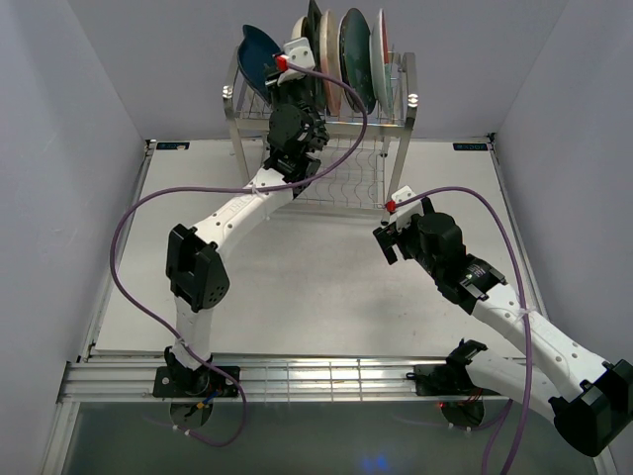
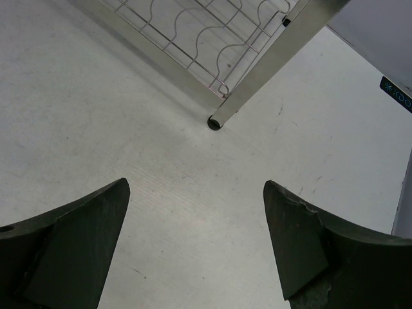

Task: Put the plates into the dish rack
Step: Insert the plate into the dish rack.

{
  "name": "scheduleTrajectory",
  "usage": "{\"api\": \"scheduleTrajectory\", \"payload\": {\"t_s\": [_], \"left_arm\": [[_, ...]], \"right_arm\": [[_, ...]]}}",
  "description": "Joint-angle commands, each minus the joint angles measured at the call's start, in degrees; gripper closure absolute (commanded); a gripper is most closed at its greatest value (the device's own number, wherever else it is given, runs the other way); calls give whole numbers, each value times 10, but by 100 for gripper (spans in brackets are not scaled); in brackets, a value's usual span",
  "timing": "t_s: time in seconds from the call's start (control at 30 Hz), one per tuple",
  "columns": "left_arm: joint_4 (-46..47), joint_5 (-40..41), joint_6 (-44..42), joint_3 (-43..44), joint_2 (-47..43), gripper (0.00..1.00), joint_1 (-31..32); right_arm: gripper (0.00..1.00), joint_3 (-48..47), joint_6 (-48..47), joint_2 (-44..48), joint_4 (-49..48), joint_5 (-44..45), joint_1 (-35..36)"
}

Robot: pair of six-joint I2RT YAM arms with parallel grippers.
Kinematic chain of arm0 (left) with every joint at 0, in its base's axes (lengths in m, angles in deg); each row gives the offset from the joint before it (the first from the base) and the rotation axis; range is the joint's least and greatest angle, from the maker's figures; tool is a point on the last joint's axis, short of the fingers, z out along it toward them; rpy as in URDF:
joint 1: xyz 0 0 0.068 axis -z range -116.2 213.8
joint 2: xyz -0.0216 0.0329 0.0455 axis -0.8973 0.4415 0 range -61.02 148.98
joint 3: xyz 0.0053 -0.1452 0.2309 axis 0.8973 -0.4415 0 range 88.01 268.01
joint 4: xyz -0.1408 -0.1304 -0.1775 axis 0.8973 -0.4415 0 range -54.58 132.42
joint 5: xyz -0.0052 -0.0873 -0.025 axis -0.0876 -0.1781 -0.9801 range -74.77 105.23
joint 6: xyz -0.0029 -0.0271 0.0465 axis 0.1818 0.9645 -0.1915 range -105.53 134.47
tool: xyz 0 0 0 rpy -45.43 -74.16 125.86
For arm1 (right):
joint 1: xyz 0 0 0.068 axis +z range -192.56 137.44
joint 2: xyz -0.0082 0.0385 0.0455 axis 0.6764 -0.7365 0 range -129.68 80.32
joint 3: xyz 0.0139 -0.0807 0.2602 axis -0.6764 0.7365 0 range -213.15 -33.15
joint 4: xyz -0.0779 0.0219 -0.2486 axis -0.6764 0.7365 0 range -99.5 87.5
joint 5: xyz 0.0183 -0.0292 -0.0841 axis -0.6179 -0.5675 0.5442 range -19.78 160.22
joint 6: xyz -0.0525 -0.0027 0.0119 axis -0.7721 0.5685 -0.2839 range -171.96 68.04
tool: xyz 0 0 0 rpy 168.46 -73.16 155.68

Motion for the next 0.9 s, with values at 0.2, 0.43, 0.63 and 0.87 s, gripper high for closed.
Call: {"api": "scheduleTrajectory", "payload": {"t_s": [0.2, 0.43, 0.63, 0.87], "left_arm": [[-74, -19, 89, -23, -77, 54, 7], [-262, -81, 242, -8, -149, 43, -10], [-440, -235, 462, -8, -216, 37, -103], [-502, -330, 540, 23, -229, 23, -168]], "right_arm": [[10, -18, 3, 11, 0, -3, 2], [10, -19, 1, 4, -1, 1, 2], [10, -19, 1, 0, 1, -3, 2], [10, -20, 1, 0, 4, -8, 2]]}}
